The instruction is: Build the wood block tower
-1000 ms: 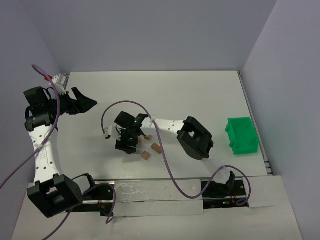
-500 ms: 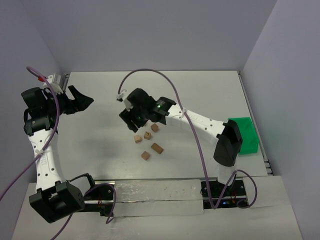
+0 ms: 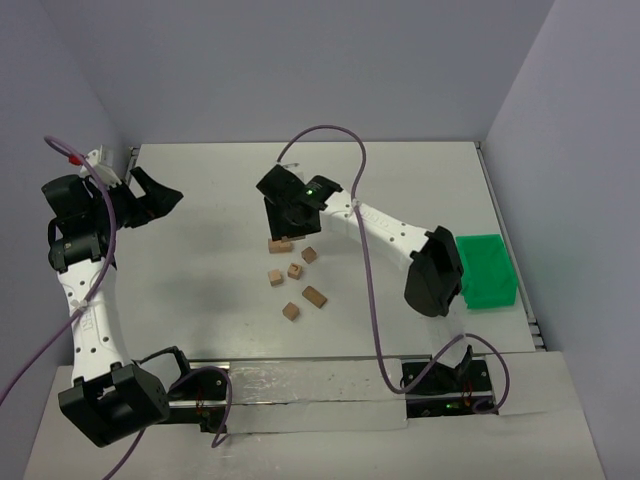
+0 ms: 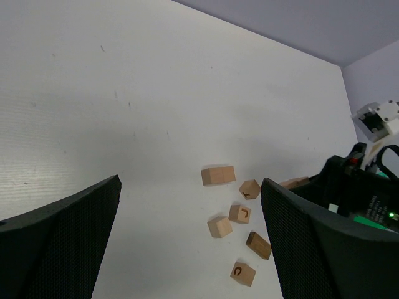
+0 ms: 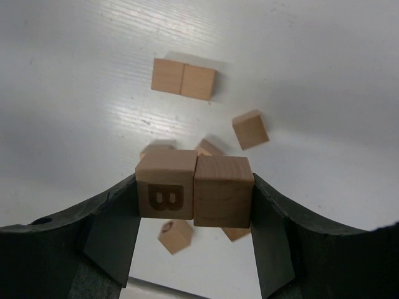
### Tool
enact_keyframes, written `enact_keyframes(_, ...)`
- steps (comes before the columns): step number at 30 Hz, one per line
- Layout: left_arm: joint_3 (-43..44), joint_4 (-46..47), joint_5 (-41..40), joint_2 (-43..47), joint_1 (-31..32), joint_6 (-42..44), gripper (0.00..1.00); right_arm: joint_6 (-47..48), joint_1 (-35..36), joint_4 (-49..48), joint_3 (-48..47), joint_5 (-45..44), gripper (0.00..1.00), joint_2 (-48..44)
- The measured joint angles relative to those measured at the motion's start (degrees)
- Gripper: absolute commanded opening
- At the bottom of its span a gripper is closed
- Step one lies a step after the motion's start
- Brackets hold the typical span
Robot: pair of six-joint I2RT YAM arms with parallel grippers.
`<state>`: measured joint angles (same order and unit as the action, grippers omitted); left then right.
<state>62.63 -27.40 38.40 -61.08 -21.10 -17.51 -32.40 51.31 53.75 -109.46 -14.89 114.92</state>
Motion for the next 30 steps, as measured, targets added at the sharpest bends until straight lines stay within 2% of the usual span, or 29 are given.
enact_keyframes(15, -1.5, 4.0, -1.6, -0.6, 0.0, -2.9, 0.99, -8.7, -0.2, 0.8, -11.3, 0.8, 0.00, 12.6)
enact_keyframes(30, -1.6, 4.7, -1.8, -1.5, 0.0, -3.6, 0.99, -10.6, -0.8, 0.2, -12.1, 0.4, 0.00, 17.4)
